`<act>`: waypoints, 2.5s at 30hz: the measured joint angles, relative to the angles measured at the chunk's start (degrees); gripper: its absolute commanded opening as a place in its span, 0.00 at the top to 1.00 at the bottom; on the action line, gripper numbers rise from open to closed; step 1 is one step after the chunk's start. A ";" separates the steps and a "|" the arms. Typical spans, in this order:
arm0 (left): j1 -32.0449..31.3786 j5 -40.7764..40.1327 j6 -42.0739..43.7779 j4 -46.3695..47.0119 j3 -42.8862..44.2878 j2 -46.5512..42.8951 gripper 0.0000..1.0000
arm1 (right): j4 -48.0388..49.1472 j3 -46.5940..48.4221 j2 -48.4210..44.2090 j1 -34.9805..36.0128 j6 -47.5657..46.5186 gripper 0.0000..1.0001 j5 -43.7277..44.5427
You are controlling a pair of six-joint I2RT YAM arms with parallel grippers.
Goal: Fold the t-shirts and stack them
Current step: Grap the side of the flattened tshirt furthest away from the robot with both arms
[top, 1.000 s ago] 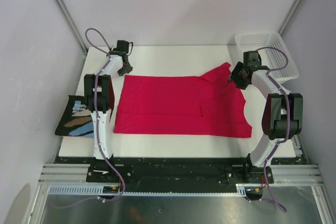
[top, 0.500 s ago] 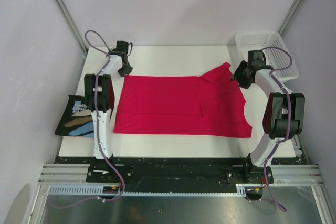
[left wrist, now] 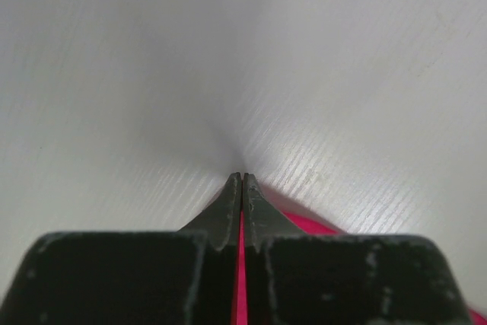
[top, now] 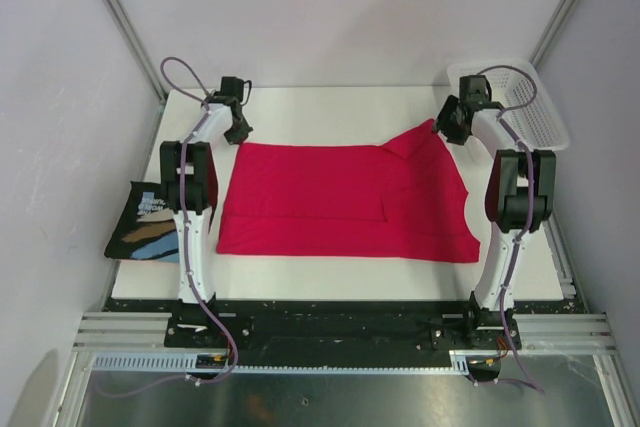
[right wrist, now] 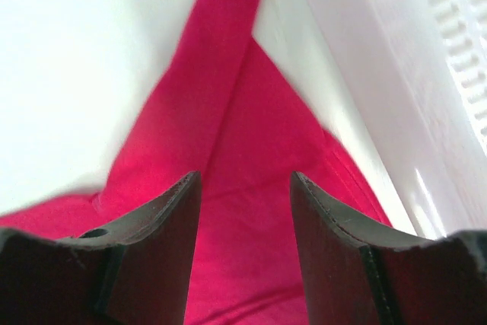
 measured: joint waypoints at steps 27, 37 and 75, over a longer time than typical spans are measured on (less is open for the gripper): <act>0.81 1.14 3.23 1.36 -1.88 -0.87 1.00 | -8.61 32.50 24.55 4.26 -2.40 0.57 13.22; 3.19 1.25 4.02 1.64 -4.15 -2.10 1.00 | -9.16 36.37 27.10 5.22 -1.49 0.60 14.88; 5.05 2.99 4.59 1.81 -4.57 -2.43 1.00 | -8.26 43.60 33.40 6.84 -0.04 0.90 15.41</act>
